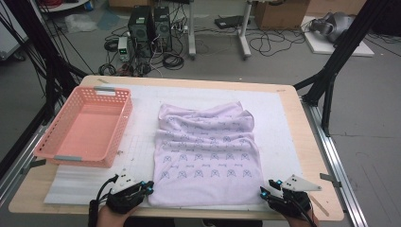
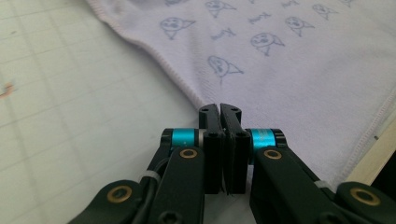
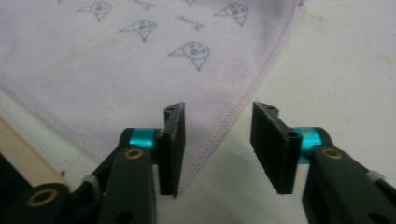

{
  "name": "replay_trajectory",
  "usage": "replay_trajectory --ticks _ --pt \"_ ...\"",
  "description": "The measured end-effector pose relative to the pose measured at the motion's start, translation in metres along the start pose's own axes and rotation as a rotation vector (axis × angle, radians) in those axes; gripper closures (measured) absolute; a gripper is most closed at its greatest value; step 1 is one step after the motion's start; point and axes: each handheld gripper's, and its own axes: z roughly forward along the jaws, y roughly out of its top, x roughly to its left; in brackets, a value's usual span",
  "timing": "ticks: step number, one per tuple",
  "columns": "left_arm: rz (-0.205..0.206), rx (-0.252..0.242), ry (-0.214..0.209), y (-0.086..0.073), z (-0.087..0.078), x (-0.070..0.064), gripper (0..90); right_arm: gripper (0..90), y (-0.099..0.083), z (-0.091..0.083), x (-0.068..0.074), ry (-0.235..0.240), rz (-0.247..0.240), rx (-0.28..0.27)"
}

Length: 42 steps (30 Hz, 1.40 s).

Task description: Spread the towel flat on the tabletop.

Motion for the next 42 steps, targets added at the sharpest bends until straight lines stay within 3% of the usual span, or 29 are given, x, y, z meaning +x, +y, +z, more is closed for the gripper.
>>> replay_trajectory --ticks 1,3,5,6,7,13,18,24,26,27,28,29,30,32,35,39,42 --pt "-0.005 0.0 0.001 0.0 0.0 0.0 87.6 59.6 -0.001 0.002 0.001 0.004 0.002 0.027" --pt "-0.002 0.001 0.003 -0.001 0.0 -0.001 87.7 63.9 -0.005 0.002 -0.002 0.022 0.031 0.018" --pt "-0.006 0.004 -0.002 -0.002 -0.001 -0.002 87.9 84.0 -0.006 -0.001 -0.006 0.063 0.049 0.019" --pt "-0.009 0.005 -0.008 -0.002 -0.002 -0.001 88.0 87.2 -0.007 -0.001 -0.006 0.088 0.055 0.018" --pt "-0.009 0.007 -0.009 -0.002 -0.004 -0.001 88.0 88.2 -0.008 -0.002 -0.004 0.085 0.046 0.018" --pt "-0.026 -0.009 -0.045 -0.003 -0.016 0.001 88.0 88.7 -0.011 -0.011 0.002 0.105 0.01 0.041" --pt "-0.027 -0.003 -0.071 -0.006 -0.029 0.003 88.1 88.7 -0.014 -0.022 0.012 0.129 -0.008 0.028" --pt "-0.004 0.047 -0.14 -0.018 -0.046 -0.002 88.1 88.7 -0.024 -0.043 0.031 0.167 -0.028 0.066" --pt "0.007 0.071 -0.172 -0.022 -0.05 -0.004 87.6 88.5 -0.029 -0.049 0.037 0.194 -0.04 0.108" --pt "0.013 0.072 -0.178 -0.023 -0.05 -0.005 85.6 87.1 -0.031 -0.051 0.039 0.202 -0.042 0.115" --pt "0.014 0.062 -0.166 -0.022 -0.049 -0.004 74.0 82.2 -0.031 -0.052 0.04 0.212 -0.045 0.111" --pt "0.0 0.044 -0.145 -0.02 -0.048 -0.002 59.1 71.7 -0.031 -0.052 0.04 0.205 -0.041 0.104" --pt "-0.018 0.021 -0.132 -0.017 -0.046 0.0 52.9 67.3 -0.028 -0.05 0.038 0.19 -0.028 0.091" --pt "-0.027 -0.018 -0.112 -0.01 -0.041 0.005 49.4 62.4 -0.019 -0.04 0.032 0.164 -0.008 0.054" --pt "-0.035 -0.06 -0.082 0.002 -0.03 0.01 48.1 62.4 -0.005 -0.02 0.024 0.106 -0.002 0.01" --pt "-0.053 -0.069 -0.042 0.017 -0.008 0.018 48.4 62.4 0.009 0.003 0.013 0.044 0.014 -0.009" --pt "-0.046 -0.056 -0.043 0.023 0.007 0.021 48.9 61.7 0.017 0.015 0.003 0.032 0.034 -0.014"
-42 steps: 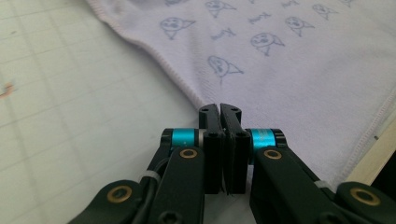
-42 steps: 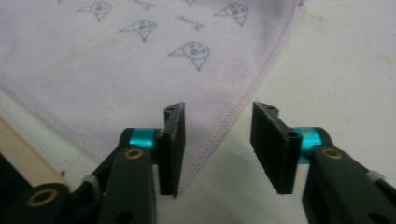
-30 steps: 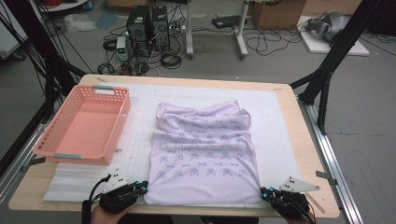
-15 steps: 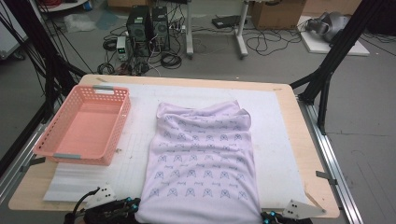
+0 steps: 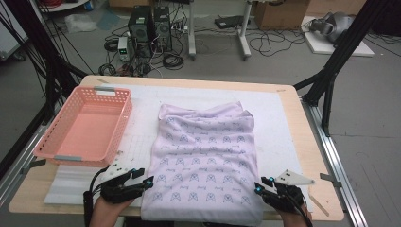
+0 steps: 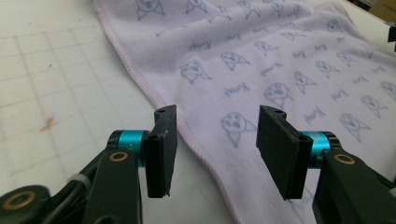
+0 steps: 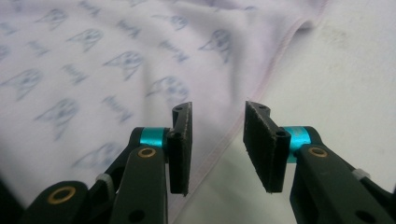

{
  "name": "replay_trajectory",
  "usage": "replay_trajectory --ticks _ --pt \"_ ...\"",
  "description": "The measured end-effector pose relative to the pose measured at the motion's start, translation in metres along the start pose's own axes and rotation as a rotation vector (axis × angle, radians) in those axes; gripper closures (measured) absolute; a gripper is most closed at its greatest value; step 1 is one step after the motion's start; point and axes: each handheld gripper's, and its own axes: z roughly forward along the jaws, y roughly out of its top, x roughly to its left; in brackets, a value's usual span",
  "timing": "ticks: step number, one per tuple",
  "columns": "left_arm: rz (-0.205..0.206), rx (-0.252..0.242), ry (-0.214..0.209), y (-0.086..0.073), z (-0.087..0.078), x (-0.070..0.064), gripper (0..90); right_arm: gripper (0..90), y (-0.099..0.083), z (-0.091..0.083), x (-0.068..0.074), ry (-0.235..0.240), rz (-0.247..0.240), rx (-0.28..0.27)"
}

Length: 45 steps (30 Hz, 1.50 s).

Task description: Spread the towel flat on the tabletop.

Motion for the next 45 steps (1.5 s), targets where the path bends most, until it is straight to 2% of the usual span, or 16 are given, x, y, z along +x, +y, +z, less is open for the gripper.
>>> replay_trajectory --ticks 4,7,8,9,10,15,23,30,32,34,37,39,40,41,43,45 --pt "-0.001 0.05 -0.013 0.001 0.017 0.006 52.7 66.0 0.001 0.014 -0.009 -0.001 0.012 0.022" --pt "0.038 0.079 -0.012 0.001 0.02 0.003 59.0 81.2 0.002 0.014 -0.011 0.026 0.01 0.029" --pt "0.06 0.086 -0.002 0.0 0.02 0.001 68.5 87.2 0.003 0.014 -0.011 0.045 0.016 0.035" --pt "0.081 0.093 0.01 0.0 0.02 -0.001 74.7 87.5 0.003 0.014 -0.011 0.045 0.008 0.041" --pt "0.094 0.102 -0.003 0.001 0.02 -0.002 84.9 88.0 0.004 0.014 -0.011 0.045 0.007 0.042" --pt "0.096 0.123 -0.01 -0.001 0.01 -0.004 87.1 88.5 -0.001 0.007 -0.013 0.077 0.022 0.046" --pt "0.036 0.081 -0.066 -0.001 -0.014 0.0 87.2 88.7 -0.009 -0.014 -0.01 0.114 0.019 0.03" --pt "0.022 0.048 -0.118 -0.001 -0.022 -0.002 87.2 88.8 -0.01 -0.03 -0.015 0.101 0.023 -0.012" --pt "0.014 0.023 -0.102 0.001 -0.022 -0.002 87.2 88.9 -0.007 -0.032 -0.015 0.088 0.021 -0.037" --pt "0.016 0.017 -0.061 0.003 -0.016 0.001 87.1 88.8 -0.003 -0.03 -0.017 0.07 0.012 -0.058" --pt "-0.003 0.06 -0.024 0.001 -0.004 0.005 87.1 88.8 0.002 -0.016 -0.019 0.041 0.003 -0.027" --pt "-0.009 0.072 -0.016 -0.005 -0.002 0.005 86.1 88.6 0.0 -0.008 -0.018 0.03 0.007 -0.002" --pt "-0.013 0.066 -0.01 -0.008 -0.003 0.004 83.1 87.9 -0.002 -0.006 -0.017 0.024 0.007 0.003" --pt "-0.019 0.061 -0.007 -0.01 -0.006 0.004 75.4 86.4 -0.004 -0.005 -0.016 0.026 0.004 0.002" --pt "-0.069 0.036 -0.022 -0.013 -0.013 0.004 55.2 75.9 -0.007 -0.01 -0.016 0.02 0.034 -0.01" --pt "-0.071 0.016 -0.024 -0.016 -0.02 0.002 51.3 70.6 -0.008 -0.018 -0.017 0.039 0.049 -0.045"
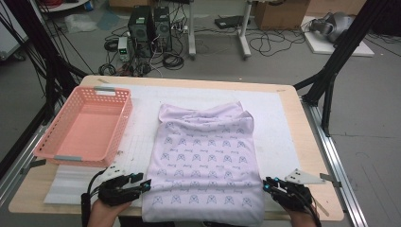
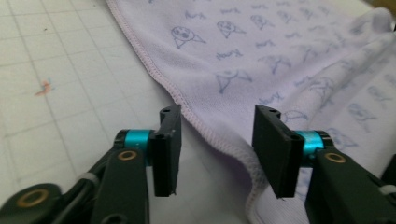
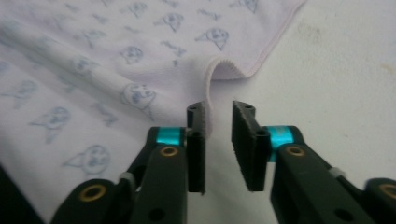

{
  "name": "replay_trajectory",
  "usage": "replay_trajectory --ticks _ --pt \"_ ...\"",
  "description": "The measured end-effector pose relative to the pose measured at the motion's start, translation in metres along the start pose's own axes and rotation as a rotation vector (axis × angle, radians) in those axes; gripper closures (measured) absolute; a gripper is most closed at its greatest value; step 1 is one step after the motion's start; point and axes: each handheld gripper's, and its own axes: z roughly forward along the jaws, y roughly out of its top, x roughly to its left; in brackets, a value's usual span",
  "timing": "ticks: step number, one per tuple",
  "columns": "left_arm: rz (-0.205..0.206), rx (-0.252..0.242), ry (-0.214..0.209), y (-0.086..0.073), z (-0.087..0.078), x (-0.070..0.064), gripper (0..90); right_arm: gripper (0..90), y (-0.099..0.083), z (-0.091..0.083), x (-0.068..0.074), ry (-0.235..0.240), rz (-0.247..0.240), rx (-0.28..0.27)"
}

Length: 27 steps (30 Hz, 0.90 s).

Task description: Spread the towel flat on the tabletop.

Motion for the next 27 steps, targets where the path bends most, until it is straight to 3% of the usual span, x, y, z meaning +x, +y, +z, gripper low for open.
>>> replay_trajectory --ticks 2,6,10,11,14,16,18,19,20,21,22,25,27 --pt "-0.005 0.005 -0.012 -0.004 -0.004 -0.003 50.4 66.5 -0.003 -0.006 0.004 0.017 -0.003 -0.006" --pt "0.007 0.012 -0.007 -0.011 -0.008 -0.009 50.5 61.4 -0.013 -0.006 0.013 0.066 -0.038 0.034" --pt "0.002 -0.032 0.007 -0.013 -0.02 -0.011 50.7 64.5 -0.018 0.001 0.019 0.044 -0.069 0.079" --pt "0.002 -0.039 -0.003 -0.014 -0.023 -0.011 51.1 66.5 -0.019 0.001 0.019 0.036 -0.07 0.067" --pt "0.013 -0.011 -0.039 -0.018 -0.021 -0.015 51.2 70.5 -0.02 0.0 0.018 0.024 -0.058 0.064" --pt "0.04 0.023 -0.037 -0.021 -0.015 -0.02 51.3 74.5 -0.02 0.0 0.02 0.02 -0.067 0.068" --pt "0.073 0.061 -0.01 -0.024 -0.009 -0.025 51.4 81.0 -0.019 0.001 0.022 0.025 -0.084 0.071" --pt "0.111 0.051 0.017 -0.025 -0.008 -0.028 52.8 86.7 -0.019 0.001 0.023 0.04 -0.082 0.077" --pt "0.147 0.053 0.057 -0.026 -0.008 -0.03 60.1 87.1 -0.018 0.002 0.024 0.043 -0.094 0.078" --pt "0.171 0.063 0.068 -0.025 -0.01 -0.029 72.4 87.6 -0.018 0.002 0.024 0.044 -0.088 0.086" --pt "0.141 0.077 0.042 -0.023 -0.011 -0.026 87.3 88.3 -0.017 0.002 0.024 0.047 -0.085 0.09" --pt "0.138 0.108 0.012 -0.021 -0.017 -0.024 88.0 88.7 -0.018 -0.003 0.023 0.076 -0.09 0.106" --pt "0.127 0.103 -0.011 -0.02 -0.024 -0.022 88.1 88.7 -0.019 -0.01 0.023 0.092 -0.084 0.096"
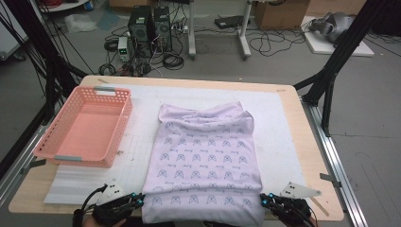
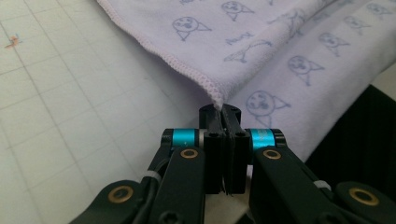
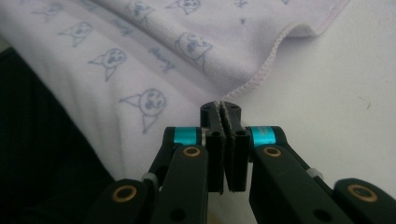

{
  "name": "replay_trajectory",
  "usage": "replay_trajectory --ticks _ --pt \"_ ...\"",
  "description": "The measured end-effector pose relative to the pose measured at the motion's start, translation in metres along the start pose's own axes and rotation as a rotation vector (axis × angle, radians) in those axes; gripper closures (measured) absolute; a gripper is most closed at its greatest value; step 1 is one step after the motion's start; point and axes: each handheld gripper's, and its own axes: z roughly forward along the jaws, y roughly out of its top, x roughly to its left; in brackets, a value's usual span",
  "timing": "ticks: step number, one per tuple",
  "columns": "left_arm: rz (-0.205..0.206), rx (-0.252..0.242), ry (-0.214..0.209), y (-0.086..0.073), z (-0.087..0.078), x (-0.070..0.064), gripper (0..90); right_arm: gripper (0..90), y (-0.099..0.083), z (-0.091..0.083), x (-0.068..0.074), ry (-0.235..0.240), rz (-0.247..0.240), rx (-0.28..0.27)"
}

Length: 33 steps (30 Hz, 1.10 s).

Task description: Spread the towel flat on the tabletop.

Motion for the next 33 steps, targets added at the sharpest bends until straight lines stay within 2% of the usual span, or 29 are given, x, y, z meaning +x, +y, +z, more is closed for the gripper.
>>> replay_trajectory --ticks 6,8,9,13,14,15,16,17,19,21,23,25,27,28,29,30,31,32,33 --pt "-0.008 0.017 -0.058 -0.006 -0.015 -0.003 88.2 88.7 -0.009 -0.021 0.009 0.064 -0.005 -0.017" --pt "0.012 0.03 -0.082 -0.01 -0.022 -0.007 88.2 88.7 -0.011 -0.028 0.015 0.083 -0.012 -0.01" --pt "0.035 0.045 -0.088 -0.014 -0.026 -0.01 88.1 88.7 -0.012 -0.032 0.018 0.097 -0.017 -0.006" --pt "0.061 0.102 -0.15 -0.024 -0.032 -0.018 86.7 88.2 -0.017 -0.043 0.031 0.136 -0.046 0.045" --pt "0.067 0.092 -0.151 -0.024 -0.033 -0.018 83.3 86.8 -0.017 -0.044 0.032 0.151 -0.04 0.057" --pt "0.057 0.074 -0.133 -0.022 -0.032 -0.017 68.9 81.2 -0.017 -0.044 0.032 0.147 -0.037 0.06" --pt "0.031 0.054 -0.111 -0.019 -0.031 -0.014 56.4 68.6 -0.017 -0.042 0.03 0.133 -0.021 0.048" --pt "0.009 0.019 -0.095 -0.017 -0.028 -0.011 51.3 62.0 -0.015 -0.04 0.028 0.117 0.007 0.027" --pt "-0.029 -0.028 -0.047 -0.009 -0.02 -0.005 47.2 60.8 -0.009 -0.032 0.023 0.096 0.039 -0.025" --pt "-0.064 -0.056 -0.005 -0.001 -0.008 0.003 47.5 60.9 -0.003 -0.021 0.018 0.037 0.069 -0.063" --pt "-0.087 -0.063 0.025 0.005 0.005 0.01 48.4 62.4 0.003 -0.007 0.011 -0.026 0.084 -0.059" --pt "-0.102 -0.056 0.042 0.01 0.017 0.013 48.8 63.9 0.007 0.006 0.007 -0.08 0.087 -0.027" --pt "-0.092 -0.048 0.045 0.011 0.025 0.012 50.7 67.0 0.009 0.015 0.005 -0.09 0.086 0.008" --pt "-0.081 -0.049 0.035 0.012 0.027 0.011 53.0 69.8 0.009 0.016 0.005 -0.094 0.085 0.003" --pt "-0.067 -0.049 0.028 0.011 0.028 0.008 57.9 72.0 0.01 0.016 0.004 -0.095 0.089 0.007" --pt "-0.037 -0.043 0.029 0.01 0.029 0.004 67.0 78.0 0.009 0.016 0.003 -0.092 0.089 0.006" --pt "0.01 -0.045 0.052 0.008 0.029 0.0 76.8 86.6 0.009 0.016 0.002 -0.058 0.095 0.001" --pt "0.009 -0.038 0.044 0.008 0.029 -0.001 84.7 87.7 0.009 0.016 0.004 -0.055 0.084 0.006" --pt "0.002 -0.024 0.044 0.01 0.028 -0.001 86.1 88.5 0.009 0.016 0.005 -0.06 0.069 0.005"
